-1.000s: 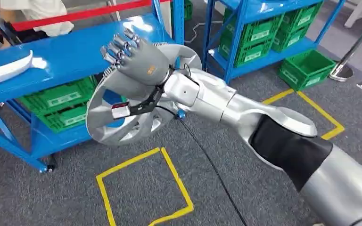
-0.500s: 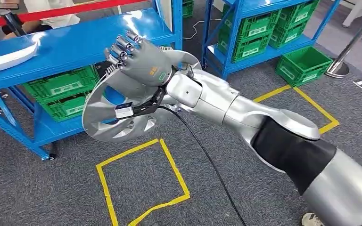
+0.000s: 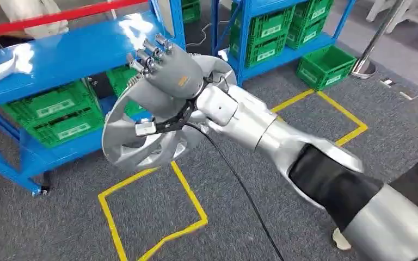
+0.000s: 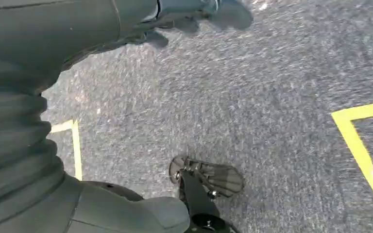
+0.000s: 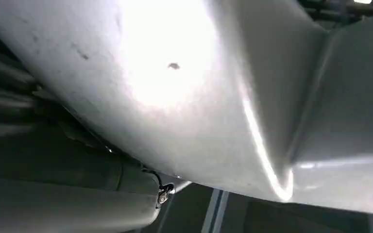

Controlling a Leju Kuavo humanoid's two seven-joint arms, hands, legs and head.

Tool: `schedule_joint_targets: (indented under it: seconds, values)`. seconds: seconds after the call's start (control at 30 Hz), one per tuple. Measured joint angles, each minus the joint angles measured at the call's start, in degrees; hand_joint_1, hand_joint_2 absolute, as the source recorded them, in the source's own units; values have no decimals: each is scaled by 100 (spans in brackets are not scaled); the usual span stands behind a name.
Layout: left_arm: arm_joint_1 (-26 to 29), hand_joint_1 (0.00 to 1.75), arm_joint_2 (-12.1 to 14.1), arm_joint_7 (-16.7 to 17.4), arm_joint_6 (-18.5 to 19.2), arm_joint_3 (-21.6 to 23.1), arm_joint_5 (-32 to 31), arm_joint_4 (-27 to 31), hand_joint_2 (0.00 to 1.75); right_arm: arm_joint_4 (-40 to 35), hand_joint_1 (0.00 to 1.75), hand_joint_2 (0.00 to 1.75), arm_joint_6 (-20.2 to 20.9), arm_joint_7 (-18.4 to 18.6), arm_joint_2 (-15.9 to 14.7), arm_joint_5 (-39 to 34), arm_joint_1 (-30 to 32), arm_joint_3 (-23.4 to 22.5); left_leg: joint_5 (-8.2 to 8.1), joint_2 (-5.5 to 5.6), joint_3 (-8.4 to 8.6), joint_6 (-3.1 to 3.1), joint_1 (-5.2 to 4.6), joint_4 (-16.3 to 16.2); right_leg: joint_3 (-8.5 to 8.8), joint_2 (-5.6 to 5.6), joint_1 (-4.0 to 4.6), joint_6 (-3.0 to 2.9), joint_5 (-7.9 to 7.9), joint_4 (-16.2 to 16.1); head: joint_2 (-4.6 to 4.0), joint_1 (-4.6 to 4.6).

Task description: Take the parts from the cabinet and place them on the table.

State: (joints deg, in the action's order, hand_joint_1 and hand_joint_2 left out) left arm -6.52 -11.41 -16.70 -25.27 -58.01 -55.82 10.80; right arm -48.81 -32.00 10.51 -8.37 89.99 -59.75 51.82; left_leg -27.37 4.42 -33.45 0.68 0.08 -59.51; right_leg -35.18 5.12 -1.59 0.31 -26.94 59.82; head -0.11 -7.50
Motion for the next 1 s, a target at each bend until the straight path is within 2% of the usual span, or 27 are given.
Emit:
schedule_joint_targets:
  seconds: [0.07, 0.1, 0.13, 0.17, 0.23, 0.27, 0.3, 0.33, 0.37, 0.4, 0.43, 0.47, 0.5, 0.57, 0.6, 0.63, 0.67, 0.7, 0.73, 0.77, 0.8, 0.83, 0.87, 0.9, 0.93, 0.97, 1.0]
  values:
    - [-22, 0, 0, -33, -11, -31, 66, 2, 175, -7, 175, 175, 18, -9, -4, 0, 31, -11, 12, -134, 15, -33, -22, 51, -29, 148, -11, 101, 69, -53, 0, 9]
    - [-24, 0, 0, -35, -41, -57, 113, 2, 175, -9, 175, 175, 50, -4, -28, -2, 56, -30, 78, -247, 45, -80, 57, 155, -50, 14, -2, 98, 31, 5, 0, 9]
    - [-23, 0, -2, -35, -57, -74, 144, 2, 175, -11, 175, 175, 70, -2, -33, 0, 51, -48, 101, -306, 48, -127, 44, 196, -130, -274, 51, 119, -88, 123, 0, -7]
    - [-18, 0, -2, -26, -68, -112, 168, 2, 175, -11, 175, 175, 109, 2, -37, -2, 44, -63, 119, -392, 25, -157, 44, 195, -314, -412, 54, 135, -339, 490, 0, -37]
    - [22, 0, -2, 59, -70, -146, 175, -2, 175, -11, 175, 175, 120, -9, -37, 0, 85, -70, 120, -557, -14, -161, 45, 178, -697, -439, 37, 185, -726, 1352, 0, -37]
    - [45, 0, -2, 109, -70, -160, 177, -2, 175, -11, 175, 175, 138, -9, -50, 0, 119, -92, 124, -631, -37, -163, 46, 163, -814, -444, 28, 207, -786, 1629, 0, -37]
    - [64, 0, -2, 175, -68, -186, 179, -7, 175, -11, 175, 175, 188, -15, -59, -2, 153, -116, 126, -705, -59, -159, 49, 141, -790, -456, 12, 227, -708, 1616, 0, -39]
    - [81, 0, -9, 230, -63, -199, 179, -13, 175, -7, 175, 175, 241, -28, -68, -2, 170, -142, 125, -783, -85, -156, 55, 109, -606, -490, -2, 245, -516, 1303, 0, -37]
    - [87, 0, -13, 275, -59, -203, 181, -17, 175, -4, 175, 175, 282, -59, -70, 0, 174, -185, 116, -846, -115, -142, 66, 63, -337, -546, -10, 258, -301, 833, 0, -37]
    - [86, 0, -13, 301, -59, -214, 194, -17, 175, -4, 175, 175, 321, -104, -72, 0, 164, -229, 94, -903, -148, -107, 73, 2, -38, -702, -14, 277, -119, 326, 0, -39]
    - [82, 0, -5, 328, -65, -233, 225, -13, 175, 0, 175, 175, 347, -153, -72, 0, 157, -273, 71, -957, -181, -56, 49, -66, 64, -935, 13, 251, -211, 66, 0, -37]
    - [85, 0, 5, 330, -70, -255, 253, -6, 175, 2, 175, 175, 363, -190, -61, 0, 146, -293, 40, -983, -200, 0, 11, -130, 42, -937, 14, 169, -128, 61, 0, -35]
    - [85, 0, 9, 308, -70, -282, 291, -2, 175, 13, 175, 175, 372, -217, -59, 0, 152, -310, 55, -1025, -186, 31, 11, -101, 21, -845, 25, 117, -130, 89, 0, -4]
    - [89, 0, 24, 243, -46, -341, 354, 0, 175, 52, 175, 175, 382, -236, -74, 0, 144, -380, 89, -1144, -174, 93, 24, -69, -33, -726, 31, 35, -78, 90, 0, -4]
    - [85, 0, 24, 210, -26, -356, 352, 0, 175, 55, 175, 175, 430, -238, -74, 0, 146, -419, 59, -1089, -202, 139, 44, -89, -39, -675, 3, -21, -36, 63, 0, 7]
    - [83, 0, 31, 195, 9, -367, 343, 0, 175, 55, 175, 175, 496, -242, -74, 0, 142, -476, -81, -793, -237, 179, 66, -201, -52, -637, -7, -49, -15, 57, 0, 2]
    - [87, 0, 31, 181, 15, -374, 334, -2, 175, 55, 175, 175, 547, -243, -72, -2, 144, -525, -313, -601, -333, 186, 67, -485, -68, -594, -14, -77, 4, 53, 0, 15]
    - [94, 0, 31, 168, 18, -380, 319, -2, 175, 50, 175, 175, 614, -249, -68, 0, 146, -577, -570, -506, -503, 192, 66, -925, -93, -535, -8, -98, 24, 54, 0, 37]
    - [97, 0, 31, 153, 22, -382, 291, -2, 175, 31, 175, 175, 711, -256, -68, 0, 163, -614, -772, -479, -682, 186, 66, -1384, -117, -455, 6, -105, 43, 55, 0, 42]
    - [94, 0, 28, 118, 26, -382, 280, -2, 175, -18, 175, 175, 829, -295, -99, 0, 206, -660, -874, -476, -817, 171, 65, -1724, -141, -370, 18, -100, 65, 57, 0, 42]
    - [85, 0, 20, 45, 43, -382, 269, -2, 175, -105, 175, 175, 938, -364, -165, 0, 263, -727, -833, -472, -818, 146, 64, -1763, -155, -304, 25, -92, 81, 58, 0, 44]
    - [63, 0, 13, -28, 68, -382, 247, -2, 175, -216, 175, 175, 1025, -424, -246, 0, 330, -810, -683, -462, -700, 117, 61, -1575, -164, -234, 27, -78, 96, 58, 0, 42]
    - [29, 0, 0, -77, 72, -382, 223, -2, 175, -313, 175, 175, 1080, -481, -319, 0, 386, -899, -450, -420, -476, 76, 59, -1159, -168, -163, 30, -58, 110, 59, 0, 42]
    - [-5, 0, -2, -133, 87, -382, 201, 0, 175, -415, 175, 175, 1143, -564, -404, 0, 412, -1014, -226, -306, -212, 35, 60, -663, -173, -103, 28, -37, 124, 59, 0, 42]
    - [-35, 0, -2, -174, 109, -380, 177, 2, 175, -491, 175, 175, 1200, -670, -472, -2, 411, -1125, -146, -17, -9, -10, 60, -221, -188, -59, -3, -12, 141, 58, 0, 37]
    - [-57, 0, -7, -205, 129, -378, 164, 2, 175, -531, 175, 175, 1248, -795, -535, -4, 365, -1224, -199, 141, 47, -22, 67, -96, -237, 17, 20, 36, 170, 66, 0, 31]
    - [-80, 0, -11, -212, 129, -376, 162, 7, 175, -544, 175, 175, 1268, -898, -555, -6, 329, -1289, -199, 82, 66, -10, 42, -97, -275, 99, -18, 95, 211, 48, 0, 57]
